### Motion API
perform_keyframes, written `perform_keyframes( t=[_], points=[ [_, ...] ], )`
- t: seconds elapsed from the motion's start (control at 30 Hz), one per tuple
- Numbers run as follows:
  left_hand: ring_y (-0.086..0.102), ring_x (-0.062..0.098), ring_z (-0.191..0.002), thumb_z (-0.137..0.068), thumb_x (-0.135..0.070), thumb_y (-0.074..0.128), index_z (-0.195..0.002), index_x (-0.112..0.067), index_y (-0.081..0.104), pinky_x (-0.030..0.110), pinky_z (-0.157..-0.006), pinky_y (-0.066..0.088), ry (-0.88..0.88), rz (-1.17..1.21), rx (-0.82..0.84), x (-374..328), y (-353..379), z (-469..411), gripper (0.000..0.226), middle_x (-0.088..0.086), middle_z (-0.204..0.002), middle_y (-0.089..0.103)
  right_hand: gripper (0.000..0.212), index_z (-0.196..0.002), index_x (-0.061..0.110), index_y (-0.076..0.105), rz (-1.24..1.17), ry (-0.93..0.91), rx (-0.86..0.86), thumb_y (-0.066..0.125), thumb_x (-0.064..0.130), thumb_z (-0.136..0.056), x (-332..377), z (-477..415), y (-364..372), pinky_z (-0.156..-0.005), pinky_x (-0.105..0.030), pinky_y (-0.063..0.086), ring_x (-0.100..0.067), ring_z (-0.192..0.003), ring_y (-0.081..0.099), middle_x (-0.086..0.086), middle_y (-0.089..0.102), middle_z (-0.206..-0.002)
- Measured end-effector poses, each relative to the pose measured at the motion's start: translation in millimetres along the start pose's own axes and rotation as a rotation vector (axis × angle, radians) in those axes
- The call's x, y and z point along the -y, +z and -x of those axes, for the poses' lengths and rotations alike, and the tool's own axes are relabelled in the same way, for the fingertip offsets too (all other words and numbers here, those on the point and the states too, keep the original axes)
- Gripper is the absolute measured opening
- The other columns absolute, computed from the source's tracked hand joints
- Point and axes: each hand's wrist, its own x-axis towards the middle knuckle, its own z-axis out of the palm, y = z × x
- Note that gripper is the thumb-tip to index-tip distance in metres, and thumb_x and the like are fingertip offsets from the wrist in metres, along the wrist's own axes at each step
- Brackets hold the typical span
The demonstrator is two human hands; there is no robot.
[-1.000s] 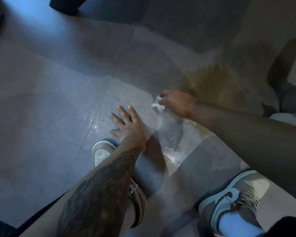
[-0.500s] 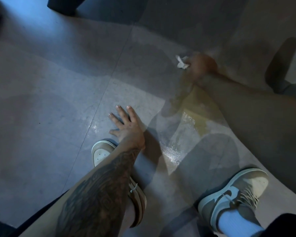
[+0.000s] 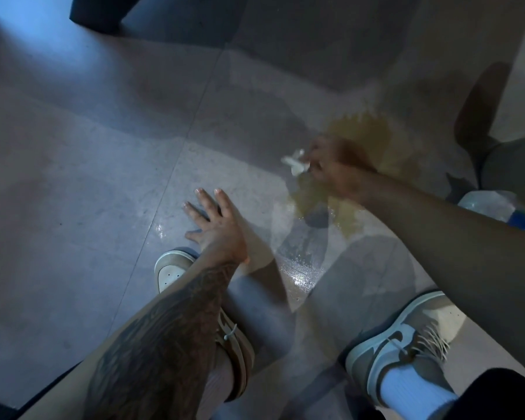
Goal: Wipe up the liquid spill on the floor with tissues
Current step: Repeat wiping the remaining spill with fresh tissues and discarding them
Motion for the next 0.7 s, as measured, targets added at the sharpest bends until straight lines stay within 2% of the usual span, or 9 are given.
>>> perform_keyframes(
  t=[0.07,0.1,0.17,0.23,0.3,0.43,0.57,0.6,0.7],
  points=[
    [-0.023,0.058,-0.143,-0.055,-0.043,0.096,-0.151,-0.013,-0.032,0.073,-0.104,0.032,-0.005,-0.002,-0.001,0,1,-1,0.163,0.023,-0.154,-0.040,0.044,-0.113,0.030,0.074,0.070,0.099,-0.123,0.045,0.046,-0.083,-9,-22,-11,-0.077,-0.030,0.047,-0.028,-0.102,0.061,-0.001,0.064,-0.109],
    [-0.022,0.057,-0.143,-0.054,-0.042,0.096,-0.151,-0.013,-0.031,0.073,-0.104,0.032,-0.006,0.000,-0.003,0,1,-1,0.163,0.023,-0.155,-0.039,0.043,-0.114,0.030,0.073,0.097,0.152,-0.129,0.046,0.047,-0.084,-11,-31,-13,-0.079,-0.034,0.050,-0.030,-0.104,0.061,-0.003,0.064,-0.111],
    [-0.022,0.057,-0.144,-0.054,-0.041,0.097,-0.151,-0.014,-0.031,0.072,-0.104,0.032,-0.008,-0.001,-0.008,0,0,0,0.163,0.022,-0.155,-0.038,0.045,-0.107,0.028,0.070,0.056,0.222,-0.100,0.047,0.057,-0.081,-11,-42,-4,-0.070,-0.031,0.048,-0.026,-0.099,0.063,0.002,0.066,-0.103],
    [-0.022,0.057,-0.144,-0.053,-0.043,0.097,-0.151,-0.013,-0.031,0.072,-0.105,0.033,-0.007,-0.007,-0.005,-1,0,0,0.164,0.023,-0.155,-0.039,0.033,-0.093,0.025,0.066,0.229,0.176,-0.055,0.056,0.054,-0.081,1,-36,10,-0.057,-0.030,0.037,-0.019,-0.084,0.063,0.007,0.065,-0.090],
    [-0.022,0.057,-0.144,-0.053,-0.044,0.097,-0.151,-0.013,-0.031,0.072,-0.105,0.034,-0.010,-0.014,-0.005,-1,-1,1,0.164,0.022,-0.155,-0.038,0.029,-0.089,0.024,0.065,0.266,0.024,-0.015,0.060,0.053,-0.083,16,-18,22,-0.059,-0.029,0.033,-0.016,-0.078,0.059,0.007,0.062,-0.089],
    [-0.023,0.057,-0.143,-0.055,-0.042,0.097,-0.151,-0.013,-0.030,0.072,-0.107,0.032,-0.002,-0.009,-0.002,-1,-2,3,0.162,0.022,-0.155,-0.040,0.027,-0.112,0.031,0.071,0.282,-0.278,0.133,0.059,0.041,-0.090,15,34,36,-0.081,-0.034,0.043,-0.026,-0.106,0.057,0.000,0.063,-0.113],
    [-0.022,0.056,-0.144,-0.055,-0.041,0.097,-0.152,-0.014,-0.029,0.072,-0.106,0.032,-0.001,-0.012,-0.014,-1,-1,4,0.161,0.021,-0.155,-0.039,0.026,-0.099,0.029,0.076,0.293,-0.305,0.260,0.070,0.039,-0.075,-4,49,34,-0.080,-0.035,0.044,-0.025,-0.101,0.059,0.004,0.064,-0.105],
    [-0.022,0.056,-0.144,-0.055,-0.042,0.097,-0.152,-0.014,-0.029,0.071,-0.105,0.034,-0.006,-0.022,-0.013,-1,-1,4,0.161,0.021,-0.156,-0.039,0.026,-0.098,0.029,0.075,0.289,-0.293,0.254,0.071,0.039,-0.074,-5,49,29,-0.080,-0.033,0.043,-0.024,-0.101,0.060,0.005,0.064,-0.104],
    [-0.023,0.056,-0.144,-0.054,-0.045,0.096,-0.152,-0.014,-0.030,0.071,-0.103,0.035,-0.018,-0.039,0.001,-2,-2,2,0.163,0.021,-0.155,-0.040,0.023,-0.107,0.031,0.073,0.012,-0.088,0.094,0.065,0.032,-0.085,-5,31,12,-0.078,-0.025,0.037,-0.022,-0.104,0.060,0.007,0.064,-0.110]
  ],
)
